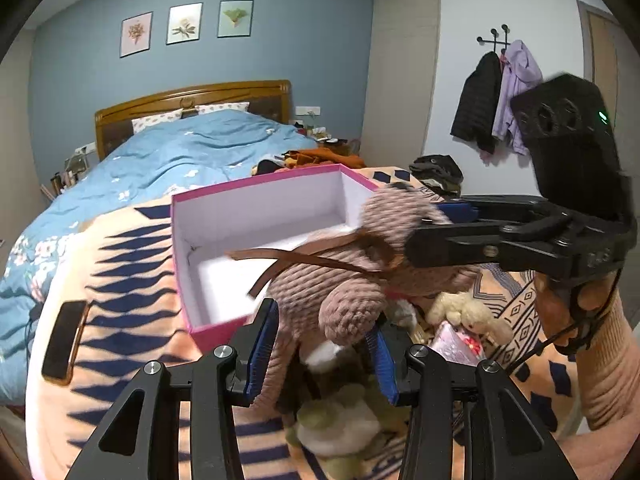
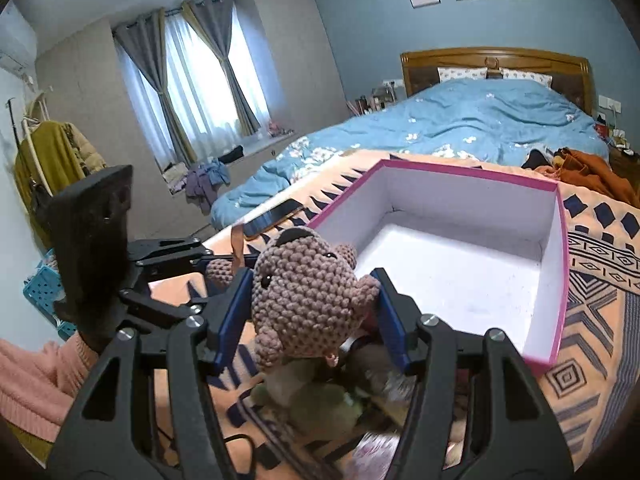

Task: Organize objects
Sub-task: 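Lift the pink bunny into the pink box and open the left tool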

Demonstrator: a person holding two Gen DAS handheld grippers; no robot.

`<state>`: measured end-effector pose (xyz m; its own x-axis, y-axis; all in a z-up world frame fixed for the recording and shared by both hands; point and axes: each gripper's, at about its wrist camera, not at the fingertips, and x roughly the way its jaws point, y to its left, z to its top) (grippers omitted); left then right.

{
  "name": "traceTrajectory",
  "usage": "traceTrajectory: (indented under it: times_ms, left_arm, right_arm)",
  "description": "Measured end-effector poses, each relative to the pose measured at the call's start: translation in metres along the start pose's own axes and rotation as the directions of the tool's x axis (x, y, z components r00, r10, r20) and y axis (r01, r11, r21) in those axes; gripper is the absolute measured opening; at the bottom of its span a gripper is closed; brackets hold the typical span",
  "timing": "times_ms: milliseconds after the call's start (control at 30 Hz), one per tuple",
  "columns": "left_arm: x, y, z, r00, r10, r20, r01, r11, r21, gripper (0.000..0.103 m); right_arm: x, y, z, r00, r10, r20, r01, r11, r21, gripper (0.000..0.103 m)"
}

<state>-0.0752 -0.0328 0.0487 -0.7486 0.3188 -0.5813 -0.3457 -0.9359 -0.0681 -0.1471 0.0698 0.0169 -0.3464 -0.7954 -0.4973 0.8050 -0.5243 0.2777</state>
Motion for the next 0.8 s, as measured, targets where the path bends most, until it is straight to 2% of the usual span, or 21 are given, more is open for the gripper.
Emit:
traceTrajectory:
  times_ms: [133,267,333,500,600,700,800]
  left_arm:
    - [0.016,0.002,0.006,0.999,0.03,-0.011,-0.03,1.0,0.009,0.044]
    - [0.014,0.012,0.01,1.0,0.022,0.008,-0.021,0.999,-0.028,0.047]
    - [0.016,0.013,0.01,1.0,0.031,-0.002,-0.031,0.999,-0.015,0.051]
    - [0.031,0.008,0.007,0.998,0.035,-0.045,-0.034,0.999,0.019,0.052]
    - [0.039,0.013,0.01,0.997,0.033,-0.065,-0.033,0.999,-0.001,0.04]
    - [0.039,0.019,0.017,0.998,0.028,-0.054,-0.029,0.999,-0.019,0.038]
    - [0.037,0.023,0.025,0.997,0.057,-0.043,-0.057,0.998,-0.007,0.037]
  right_arm:
    - [0.011,-0.008,0.009,1.0,0.011,0.001,-0.011,1.0,0.027,0.059]
    - [0.009,-0.014,0.02,0.999,0.035,0.034,-0.037,0.997,0.061,0.058]
    - [0.008,-0.015,0.025,0.998,0.038,0.051,-0.041,0.996,0.074,0.058]
    - [0.01,-0.024,0.036,0.994,0.065,0.089,-0.075,0.991,0.112,0.058]
    - [0.01,-0.027,0.042,0.993,0.069,0.099,-0.082,0.988,0.129,0.058]
    - [0.009,-0.029,0.044,0.992,0.067,0.108,-0.082,0.988,0.134,0.058]
    - [0.006,-0.033,0.049,0.99,0.086,0.113,-0.101,0.986,0.134,0.058]
